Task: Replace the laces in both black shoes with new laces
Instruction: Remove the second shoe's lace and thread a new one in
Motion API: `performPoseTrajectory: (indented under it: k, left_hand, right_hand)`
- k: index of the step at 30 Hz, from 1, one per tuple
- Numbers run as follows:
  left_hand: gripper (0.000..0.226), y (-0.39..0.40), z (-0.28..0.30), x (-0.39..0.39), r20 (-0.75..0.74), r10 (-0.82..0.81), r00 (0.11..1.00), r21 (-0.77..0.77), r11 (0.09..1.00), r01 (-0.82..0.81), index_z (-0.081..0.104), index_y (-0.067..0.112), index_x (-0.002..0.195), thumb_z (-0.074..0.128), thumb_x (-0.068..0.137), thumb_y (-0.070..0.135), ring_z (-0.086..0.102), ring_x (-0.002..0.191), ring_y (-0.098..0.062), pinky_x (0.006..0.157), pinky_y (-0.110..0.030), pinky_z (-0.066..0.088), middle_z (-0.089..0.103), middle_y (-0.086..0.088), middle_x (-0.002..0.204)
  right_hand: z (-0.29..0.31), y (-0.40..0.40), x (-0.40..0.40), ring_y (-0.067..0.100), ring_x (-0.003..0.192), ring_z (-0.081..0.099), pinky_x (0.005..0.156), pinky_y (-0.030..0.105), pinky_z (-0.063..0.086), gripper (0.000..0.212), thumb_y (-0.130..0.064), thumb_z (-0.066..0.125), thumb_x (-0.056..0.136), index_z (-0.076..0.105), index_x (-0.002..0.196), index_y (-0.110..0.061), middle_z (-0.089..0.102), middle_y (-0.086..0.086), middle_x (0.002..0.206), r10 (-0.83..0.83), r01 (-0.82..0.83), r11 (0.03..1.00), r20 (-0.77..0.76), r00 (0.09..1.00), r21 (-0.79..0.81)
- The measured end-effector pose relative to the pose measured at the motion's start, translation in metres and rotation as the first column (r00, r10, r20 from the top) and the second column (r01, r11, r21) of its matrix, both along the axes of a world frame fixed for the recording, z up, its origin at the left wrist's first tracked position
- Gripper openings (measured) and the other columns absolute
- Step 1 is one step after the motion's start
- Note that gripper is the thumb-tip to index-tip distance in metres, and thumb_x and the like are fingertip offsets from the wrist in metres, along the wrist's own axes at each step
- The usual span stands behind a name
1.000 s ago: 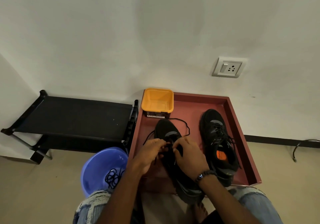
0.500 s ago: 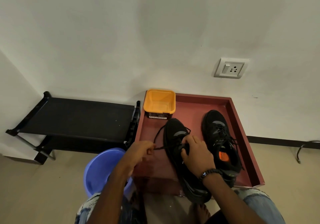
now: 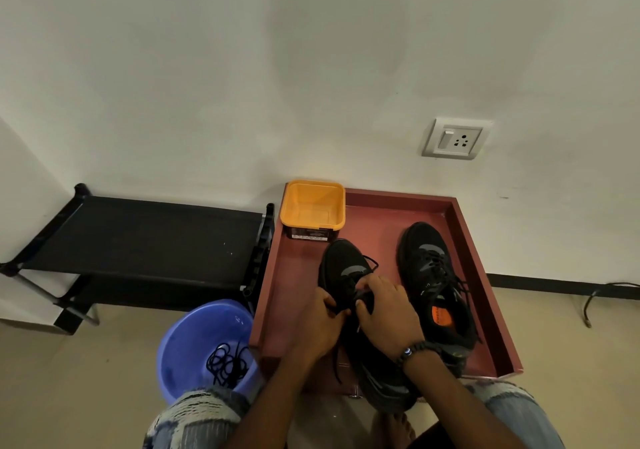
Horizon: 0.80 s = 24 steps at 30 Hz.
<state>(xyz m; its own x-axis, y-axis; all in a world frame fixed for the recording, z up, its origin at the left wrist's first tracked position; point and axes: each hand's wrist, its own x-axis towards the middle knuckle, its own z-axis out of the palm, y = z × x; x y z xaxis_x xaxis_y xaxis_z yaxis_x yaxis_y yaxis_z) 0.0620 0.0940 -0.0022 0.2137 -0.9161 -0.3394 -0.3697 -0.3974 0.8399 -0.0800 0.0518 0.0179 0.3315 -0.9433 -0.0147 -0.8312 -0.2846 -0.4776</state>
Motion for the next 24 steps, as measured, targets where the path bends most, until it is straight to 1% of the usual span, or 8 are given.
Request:
performPoseTrajectory:
  k: [4,6,9,13,18,20,22,24]
  left_hand:
    - [0.02,-0.005,0.0,0.001,-0.077,0.087,0.993,-0.037,0.995,-0.09,0.047,0.026,0.088,0.064,0.094,0.018,0.059,0.08,-0.018,0.077,-0.041,0.054,0.06,-0.001,0.086]
    - [0.019,-0.008,-0.001,0.001,-0.116,0.145,0.983,-0.044,0.988,-0.151,0.049,0.025,0.089,0.065,0.093,0.015,0.063,0.085,-0.02,0.079,-0.042,0.056,0.062,-0.004,0.089]
    - [0.021,-0.013,0.0,0.004,-0.209,0.245,0.947,-0.028,0.966,-0.256,0.052,0.023,0.096,0.066,0.09,0.008,0.066,0.093,-0.017,0.081,-0.036,0.057,0.066,-0.001,0.099]
    - [0.025,-0.02,0.005,0.006,-0.323,0.269,0.907,-0.056,0.952,-0.302,0.057,0.024,0.104,0.063,0.091,0.003,0.064,0.095,-0.009,0.076,-0.025,0.055,0.064,0.007,0.104]
    - [0.031,-0.03,-0.003,0.01,-0.34,0.213,0.916,-0.055,0.968,-0.246,0.061,0.03,0.1,0.06,0.09,0.001,0.062,0.106,-0.012,0.09,-0.037,0.057,0.056,0.016,0.124]
    - [0.035,-0.033,-0.003,0.009,-0.315,0.199,0.928,-0.071,0.97,-0.232,0.061,0.028,0.099,0.055,0.089,-0.004,0.06,0.111,-0.017,0.087,-0.032,0.056,0.049,0.017,0.131]
    - [0.037,-0.033,-0.001,0.007,-0.293,0.194,0.936,-0.078,0.971,-0.226,0.061,0.029,0.097,0.051,0.089,-0.006,0.061,0.112,-0.021,0.082,-0.03,0.055,0.051,0.016,0.131]
    - [0.038,-0.033,-0.001,0.006,-0.278,0.201,0.939,-0.079,0.97,-0.231,0.061,0.03,0.096,0.051,0.089,-0.005,0.06,0.113,-0.016,0.088,-0.034,0.056,0.053,0.021,0.124]
  right_hand:
    - [0.01,-0.04,0.001,0.016,0.089,0.059,0.079,0.035,0.051,0.009,-0.031,0.061,0.092,0.059,0.098,-0.024,0.06,-0.007,0.096,-0.16,0.133,0.983,0.229,0.96,0.13]
    - [0.009,-0.076,0.007,0.023,0.09,0.059,0.082,0.04,0.051,0.015,-0.034,0.057,0.094,0.055,0.096,-0.019,0.06,0.003,0.102,-0.218,0.2,0.97,0.127,0.968,0.137]
    - [0.006,-0.118,0.021,0.028,0.096,0.057,0.084,0.035,0.046,0.019,-0.031,0.049,0.098,0.056,0.107,-0.015,0.063,0.013,0.115,-0.246,0.233,0.919,-0.001,0.969,0.318]
    - [-0.004,-0.15,0.042,0.033,0.111,0.058,0.095,0.036,0.046,0.043,-0.03,0.037,0.105,0.06,0.124,0.001,0.062,0.02,0.124,-0.154,0.199,0.859,-0.133,0.979,0.471]
    - [-0.012,-0.168,0.054,0.017,0.069,0.055,0.056,0.026,0.043,0.035,-0.043,0.052,0.098,0.066,0.099,-0.01,0.063,0.007,0.089,-0.201,0.225,0.767,-0.108,0.974,0.6]
    - [-0.01,-0.169,0.053,0.014,0.064,0.053,0.054,0.025,0.041,0.037,-0.046,0.054,0.097,0.061,0.082,-0.013,0.061,0.003,0.078,-0.148,0.19,0.78,-0.12,0.982,0.596]
    - [-0.01,-0.167,0.053,0.013,0.068,0.051,0.063,0.027,0.044,0.035,-0.043,0.054,0.098,0.061,0.078,-0.015,0.059,0.001,0.075,-0.149,0.126,0.819,-0.005,0.989,0.56]
    - [-0.006,-0.159,0.053,0.014,0.08,0.054,0.079,0.03,0.048,0.024,-0.038,0.056,0.099,0.067,0.091,-0.018,0.062,-0.002,0.084,-0.219,0.056,0.832,0.234,0.947,0.552]
